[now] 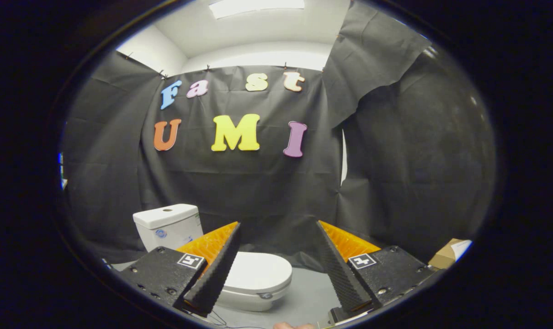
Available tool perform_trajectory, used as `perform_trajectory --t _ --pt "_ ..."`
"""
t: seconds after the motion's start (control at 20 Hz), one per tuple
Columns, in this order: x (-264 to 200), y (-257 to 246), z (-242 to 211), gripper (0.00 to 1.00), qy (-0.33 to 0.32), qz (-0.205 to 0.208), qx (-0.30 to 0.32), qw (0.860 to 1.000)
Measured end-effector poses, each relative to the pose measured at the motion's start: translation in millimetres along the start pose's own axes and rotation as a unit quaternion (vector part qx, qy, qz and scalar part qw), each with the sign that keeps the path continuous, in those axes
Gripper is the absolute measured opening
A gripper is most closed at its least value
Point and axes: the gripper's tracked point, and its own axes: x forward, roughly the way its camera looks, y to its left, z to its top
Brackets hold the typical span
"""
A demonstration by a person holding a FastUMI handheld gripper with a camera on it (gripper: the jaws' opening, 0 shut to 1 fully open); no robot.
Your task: Open the toilet lid.
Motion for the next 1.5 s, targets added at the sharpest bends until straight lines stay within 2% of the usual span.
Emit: perform_trajectory --t 0.6,1.2,1.5 --pt "3.2 -1.2 -2.0 1.00 -0.002 -0.004 0.001 1.000" --pt "17.6 0.5 -22.7 1.00 0.005 -0.006 0.001 1.000" --pt "52.9 14.7 -70.1 0.99 0.042 0.001 0.013 0.999"
